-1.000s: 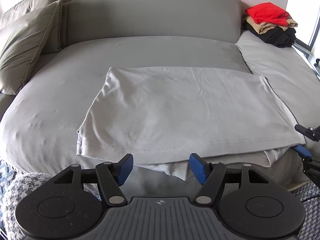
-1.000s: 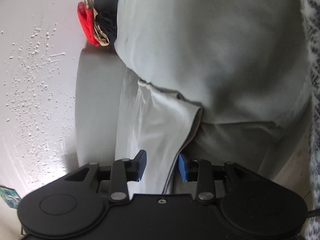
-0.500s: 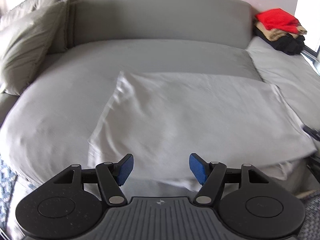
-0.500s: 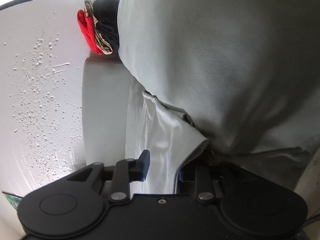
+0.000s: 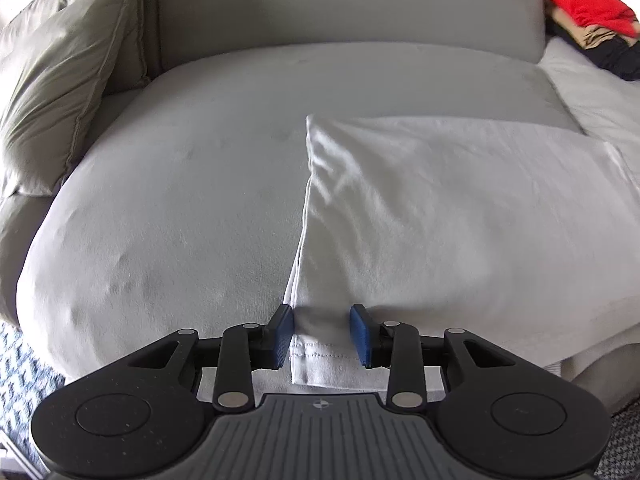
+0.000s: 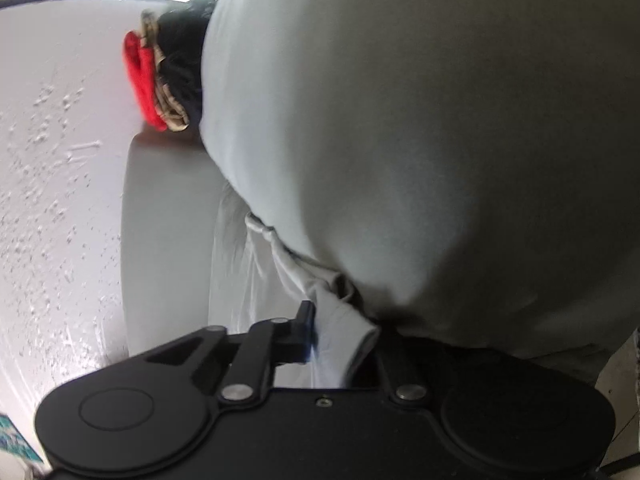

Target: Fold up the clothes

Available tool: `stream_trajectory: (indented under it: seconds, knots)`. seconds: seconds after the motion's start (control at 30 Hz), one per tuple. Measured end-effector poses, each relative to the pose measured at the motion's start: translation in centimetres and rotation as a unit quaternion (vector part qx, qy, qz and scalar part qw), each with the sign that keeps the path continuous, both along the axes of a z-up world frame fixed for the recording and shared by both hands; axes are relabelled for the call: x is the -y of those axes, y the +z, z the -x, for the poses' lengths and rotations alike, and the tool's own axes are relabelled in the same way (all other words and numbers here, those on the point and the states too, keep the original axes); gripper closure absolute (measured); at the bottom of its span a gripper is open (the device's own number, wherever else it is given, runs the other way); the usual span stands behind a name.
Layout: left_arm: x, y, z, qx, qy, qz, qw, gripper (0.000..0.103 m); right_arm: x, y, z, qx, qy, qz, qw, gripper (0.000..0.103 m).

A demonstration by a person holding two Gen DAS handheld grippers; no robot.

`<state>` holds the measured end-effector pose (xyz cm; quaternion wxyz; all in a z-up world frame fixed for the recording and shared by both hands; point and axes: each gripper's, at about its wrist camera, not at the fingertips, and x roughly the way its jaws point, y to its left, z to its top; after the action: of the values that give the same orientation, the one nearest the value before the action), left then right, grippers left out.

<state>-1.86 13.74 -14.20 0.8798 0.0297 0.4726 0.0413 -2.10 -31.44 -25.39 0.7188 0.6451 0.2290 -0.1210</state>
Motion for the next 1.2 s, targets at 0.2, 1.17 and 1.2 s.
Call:
stream_trajectory:
  seconds: [0.2, 1.17, 1.2]
  knots:
    - [-2.1, 1.4, 0.1, 0.024, -0.012, -0.02, 0.9994, 0.063, -1.5, 3.7, -1.1, -0.038, 0.03, 0.114, 0.992, 0.099]
    - [-10.8, 2.3, 3.2, 0.077, 0.126, 0.124, 0.9813, 0.064, -35.2, 10.2, -11.4, -0.003, 0.434, 0.366, 0.823, 0.099]
    - [-10.8, 2.3, 3.2, 0.078, 0.125, 0.125, 0.9812, 0.064, -34.4, 10.8, -11.5, 0.01, 0.425, 0.337, 0.84, 0.099]
